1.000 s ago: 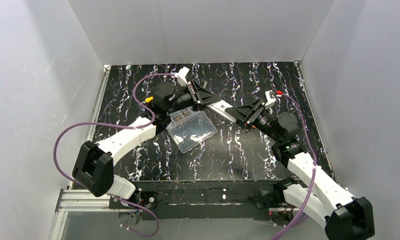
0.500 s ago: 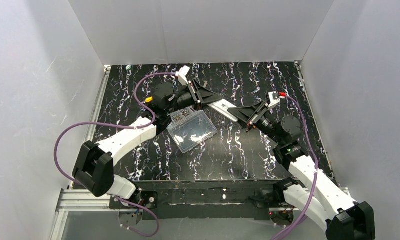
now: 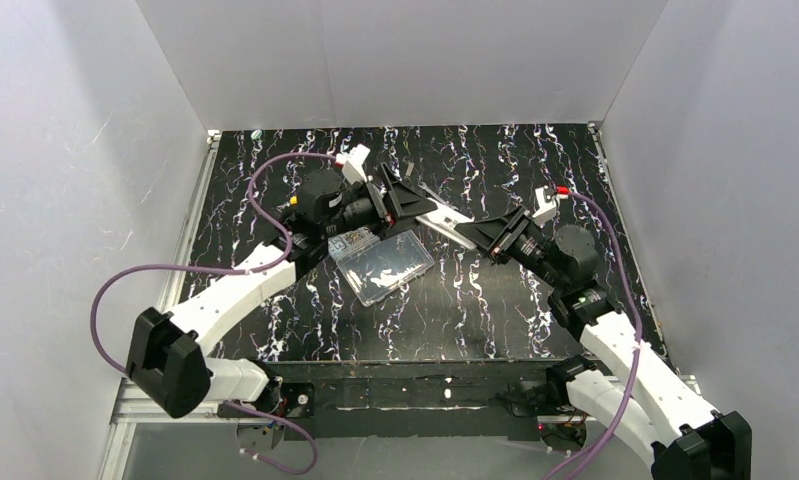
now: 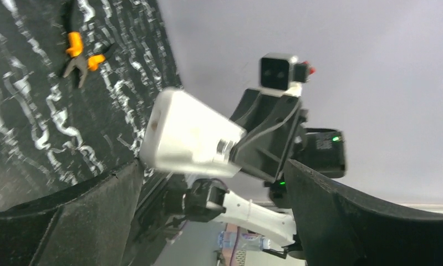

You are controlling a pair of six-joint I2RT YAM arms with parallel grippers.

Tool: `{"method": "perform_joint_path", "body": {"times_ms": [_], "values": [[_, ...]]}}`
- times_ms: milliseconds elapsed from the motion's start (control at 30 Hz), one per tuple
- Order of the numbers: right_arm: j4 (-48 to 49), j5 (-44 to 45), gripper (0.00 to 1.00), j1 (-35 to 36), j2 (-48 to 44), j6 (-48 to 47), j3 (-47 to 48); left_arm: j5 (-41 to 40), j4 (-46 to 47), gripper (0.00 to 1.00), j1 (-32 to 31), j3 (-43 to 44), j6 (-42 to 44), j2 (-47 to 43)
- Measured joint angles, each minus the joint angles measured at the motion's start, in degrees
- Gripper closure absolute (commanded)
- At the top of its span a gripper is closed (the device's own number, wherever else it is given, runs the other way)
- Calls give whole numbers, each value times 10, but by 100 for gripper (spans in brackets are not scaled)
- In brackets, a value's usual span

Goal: Load the batteries into the remote control
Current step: Place the remote control at the center of the board.

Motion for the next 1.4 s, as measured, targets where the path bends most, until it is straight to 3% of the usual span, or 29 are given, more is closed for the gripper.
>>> {"method": "perform_joint_path", "body": {"times_ms": [167,367,567,733,967,1167,1400], "values": [[-209,47,99,0,18,-132,118,-43,-183,2,0,17,92,-53],[-437,134,99,0,102,-283,258,-122,-423,2,0,95,212,-84],[-631,233,99,10,195,-332,319,-210,-584,2,0,142,261,-87],[-750,332,99,61,276,-363,420,-270,-657,2,0,165,281,-87],[-872,495,99,190,435,-373,501,-379,-779,2,1,230,334,-69],[-915,554,99,200,480,-369,495,-430,-845,2,6,270,394,-59],[-911,589,99,203,482,-384,462,-458,-829,2,21,188,400,-132]]}}
